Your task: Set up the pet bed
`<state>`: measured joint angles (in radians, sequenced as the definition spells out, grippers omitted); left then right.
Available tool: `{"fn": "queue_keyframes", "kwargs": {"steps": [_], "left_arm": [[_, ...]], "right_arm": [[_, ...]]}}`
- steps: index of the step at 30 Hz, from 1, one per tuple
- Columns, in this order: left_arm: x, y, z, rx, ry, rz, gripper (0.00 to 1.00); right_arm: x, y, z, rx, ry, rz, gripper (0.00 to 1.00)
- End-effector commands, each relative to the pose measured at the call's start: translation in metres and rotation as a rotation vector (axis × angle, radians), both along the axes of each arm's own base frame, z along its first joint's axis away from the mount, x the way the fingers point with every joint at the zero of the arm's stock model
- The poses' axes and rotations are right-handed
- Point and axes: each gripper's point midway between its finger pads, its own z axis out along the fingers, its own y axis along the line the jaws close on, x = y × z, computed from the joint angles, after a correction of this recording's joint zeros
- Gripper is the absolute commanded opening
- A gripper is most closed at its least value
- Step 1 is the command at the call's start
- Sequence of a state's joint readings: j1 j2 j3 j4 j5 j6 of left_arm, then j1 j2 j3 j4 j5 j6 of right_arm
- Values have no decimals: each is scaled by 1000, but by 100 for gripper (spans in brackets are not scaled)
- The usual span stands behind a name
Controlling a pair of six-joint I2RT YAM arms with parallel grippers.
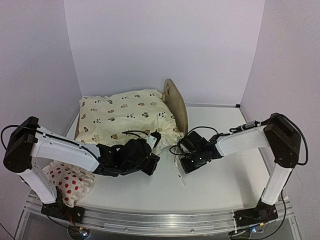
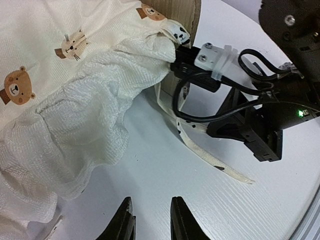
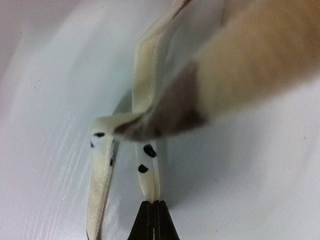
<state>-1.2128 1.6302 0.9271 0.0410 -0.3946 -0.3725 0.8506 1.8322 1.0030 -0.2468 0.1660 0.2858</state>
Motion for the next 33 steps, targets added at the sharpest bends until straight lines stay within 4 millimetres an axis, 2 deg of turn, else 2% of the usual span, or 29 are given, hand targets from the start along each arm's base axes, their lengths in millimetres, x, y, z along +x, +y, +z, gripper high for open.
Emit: {"fn": "queue_keyframes", "kwargs": {"steps": [1, 6, 11, 21, 27, 33], "left_arm": [[3, -11, 11, -28, 1, -2, 25], [3, -24, 9, -35, 3, -33, 25], [3, -40, 3, -37, 16, -67, 25], [15, -72, -6, -85, 43, -133, 25], [38, -69, -11, -63, 35, -119, 25], [65, -59, -12, -24, -10, -78, 25]], "right_arm": [[-20, -41, 8, -75, 30, -53, 0], [-27, -61, 30, -86, 3, -75, 0], [-34, -71, 49, -66, -15, -88, 0], [-72, -60, 62, 103, 98, -29, 0], [-96, -58, 67, 170, 165, -3, 0], [-119, -53, 59, 189, 238, 28, 0]]}}
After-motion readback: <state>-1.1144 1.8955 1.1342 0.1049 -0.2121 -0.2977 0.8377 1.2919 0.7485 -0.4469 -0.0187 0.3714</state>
